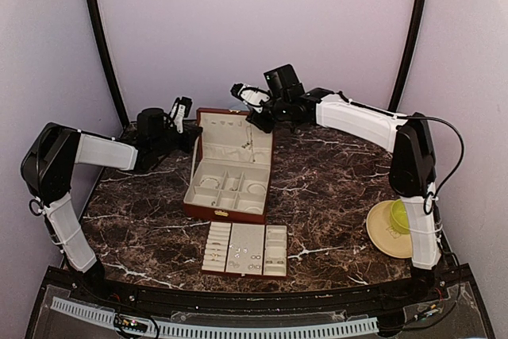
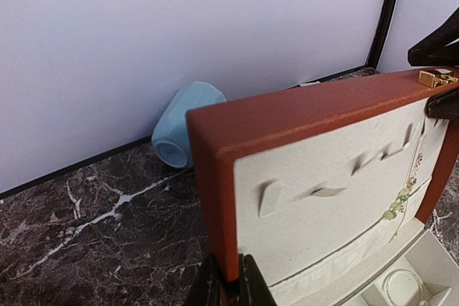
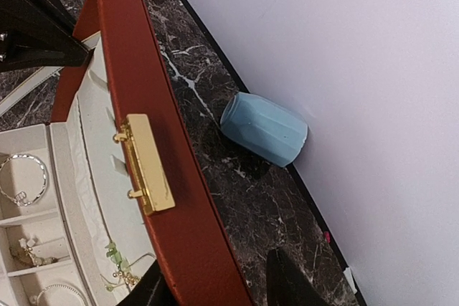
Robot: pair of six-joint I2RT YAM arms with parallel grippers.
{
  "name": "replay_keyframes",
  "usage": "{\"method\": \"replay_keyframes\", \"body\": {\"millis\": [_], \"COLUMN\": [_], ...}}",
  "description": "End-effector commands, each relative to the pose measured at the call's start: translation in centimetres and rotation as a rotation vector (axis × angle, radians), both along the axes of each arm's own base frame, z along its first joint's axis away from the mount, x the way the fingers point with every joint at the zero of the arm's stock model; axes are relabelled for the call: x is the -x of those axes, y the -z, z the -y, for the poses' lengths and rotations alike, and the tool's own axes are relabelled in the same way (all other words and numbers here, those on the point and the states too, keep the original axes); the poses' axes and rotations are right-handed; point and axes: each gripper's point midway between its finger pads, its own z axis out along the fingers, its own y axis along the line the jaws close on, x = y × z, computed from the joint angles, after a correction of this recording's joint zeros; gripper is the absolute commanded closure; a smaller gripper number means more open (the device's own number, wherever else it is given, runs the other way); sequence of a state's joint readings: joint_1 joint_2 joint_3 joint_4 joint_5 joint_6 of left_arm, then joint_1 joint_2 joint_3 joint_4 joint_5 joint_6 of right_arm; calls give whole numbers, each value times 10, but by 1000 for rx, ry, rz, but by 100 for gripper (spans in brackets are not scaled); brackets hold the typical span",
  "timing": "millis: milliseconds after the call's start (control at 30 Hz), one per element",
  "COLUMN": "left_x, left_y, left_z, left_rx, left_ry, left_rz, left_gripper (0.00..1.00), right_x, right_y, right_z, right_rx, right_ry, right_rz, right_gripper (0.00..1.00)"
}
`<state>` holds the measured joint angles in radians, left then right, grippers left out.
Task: Organize the mixed jewelry
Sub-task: Adjust the necklace on the necklace hanger.
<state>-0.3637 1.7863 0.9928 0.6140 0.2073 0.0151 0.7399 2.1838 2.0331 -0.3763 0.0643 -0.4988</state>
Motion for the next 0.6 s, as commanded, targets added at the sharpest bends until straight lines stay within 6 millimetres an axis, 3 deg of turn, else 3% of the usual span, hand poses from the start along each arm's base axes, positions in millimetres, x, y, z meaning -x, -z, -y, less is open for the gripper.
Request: {"method": "replay_keyframes", "body": {"millis": [0, 200, 400, 567], "left_x": [7, 9, 14, 16], "left_y": [-4, -3, -7, -15], "left_z": [13, 14, 12, 8], "left_rx": [-21, -16, -10, 10], "left_ry": [82, 91, 95, 68], "left_rz": [28, 31, 43, 48], "left_gripper": [94, 94, 92, 70], "right_x": [-4, -1, 9, 17], "right_y": [34, 36, 16, -21], "right_z": [1, -1, -10, -14], "right_rx": [67, 56, -51, -156], "right_ry": [52, 55, 28, 12], "right_rz": [10, 13, -26, -43], "right_gripper": [61, 63, 58, 39]}}
